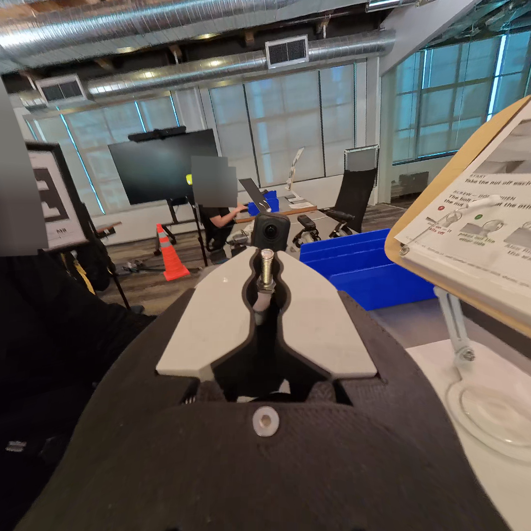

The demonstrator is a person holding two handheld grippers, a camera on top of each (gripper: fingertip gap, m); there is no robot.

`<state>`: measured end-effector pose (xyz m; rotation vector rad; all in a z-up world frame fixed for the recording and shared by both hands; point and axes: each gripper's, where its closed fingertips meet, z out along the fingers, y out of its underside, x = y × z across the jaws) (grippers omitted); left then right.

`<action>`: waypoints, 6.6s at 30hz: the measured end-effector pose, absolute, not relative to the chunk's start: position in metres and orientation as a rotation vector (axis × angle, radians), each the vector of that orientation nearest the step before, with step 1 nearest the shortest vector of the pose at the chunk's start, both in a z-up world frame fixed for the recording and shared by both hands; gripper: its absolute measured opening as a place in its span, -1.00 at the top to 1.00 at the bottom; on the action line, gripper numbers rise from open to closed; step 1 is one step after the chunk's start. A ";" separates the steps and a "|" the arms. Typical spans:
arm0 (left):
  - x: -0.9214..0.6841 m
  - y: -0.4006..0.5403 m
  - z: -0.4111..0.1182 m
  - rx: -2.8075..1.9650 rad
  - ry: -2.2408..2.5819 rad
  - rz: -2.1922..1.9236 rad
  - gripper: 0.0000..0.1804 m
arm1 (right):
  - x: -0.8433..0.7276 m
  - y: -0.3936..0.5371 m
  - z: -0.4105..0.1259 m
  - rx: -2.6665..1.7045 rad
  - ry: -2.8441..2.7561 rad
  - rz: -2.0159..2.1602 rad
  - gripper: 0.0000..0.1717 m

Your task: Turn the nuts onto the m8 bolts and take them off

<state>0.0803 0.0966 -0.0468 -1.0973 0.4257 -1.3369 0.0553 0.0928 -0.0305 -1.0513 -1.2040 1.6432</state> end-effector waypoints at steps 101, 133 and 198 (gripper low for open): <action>-0.318 0.160 -0.263 -2.712 -0.429 -0.007 0.91 | 0.012 0.128 -0.217 -1.539 -1.484 0.993 1.00; 0.006 0.100 -0.091 -1.539 0.351 -0.057 0.92 | -0.007 0.086 -0.074 -1.236 -1.172 1.484 0.75; 0.059 0.091 -0.083 -1.512 0.515 -0.786 0.82 | 0.034 0.078 -0.058 -1.154 -1.491 1.838 0.83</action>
